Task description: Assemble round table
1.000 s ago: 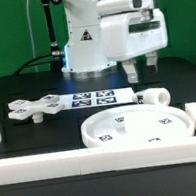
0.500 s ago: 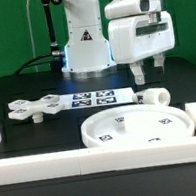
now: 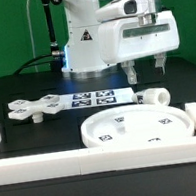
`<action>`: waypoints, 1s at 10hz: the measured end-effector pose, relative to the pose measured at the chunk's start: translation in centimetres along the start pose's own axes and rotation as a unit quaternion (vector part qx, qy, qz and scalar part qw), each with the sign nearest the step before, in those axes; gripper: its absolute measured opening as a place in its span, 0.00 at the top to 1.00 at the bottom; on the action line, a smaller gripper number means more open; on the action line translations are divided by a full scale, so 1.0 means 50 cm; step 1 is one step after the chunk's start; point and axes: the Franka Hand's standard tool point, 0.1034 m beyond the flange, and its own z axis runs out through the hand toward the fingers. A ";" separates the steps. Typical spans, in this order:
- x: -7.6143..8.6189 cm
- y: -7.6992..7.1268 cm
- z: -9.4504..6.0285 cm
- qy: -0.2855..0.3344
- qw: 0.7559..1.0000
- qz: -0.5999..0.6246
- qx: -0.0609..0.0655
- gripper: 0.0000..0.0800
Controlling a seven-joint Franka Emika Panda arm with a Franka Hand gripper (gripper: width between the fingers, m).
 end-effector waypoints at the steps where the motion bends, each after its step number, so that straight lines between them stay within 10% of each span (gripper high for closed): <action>1: 0.003 0.001 0.000 0.001 1.000 -0.001 0.000 0.19; 5: -0.002 -0.048 0.013 -0.100 0.993 0.067 0.013 0.19; 10: -0.012 -0.039 0.019 -0.265 0.962 0.054 0.046 0.19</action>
Offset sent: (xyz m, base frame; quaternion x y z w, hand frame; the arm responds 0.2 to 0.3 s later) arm -0.0063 -0.0170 -0.0099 -0.0859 -0.1842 0.0486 0.9779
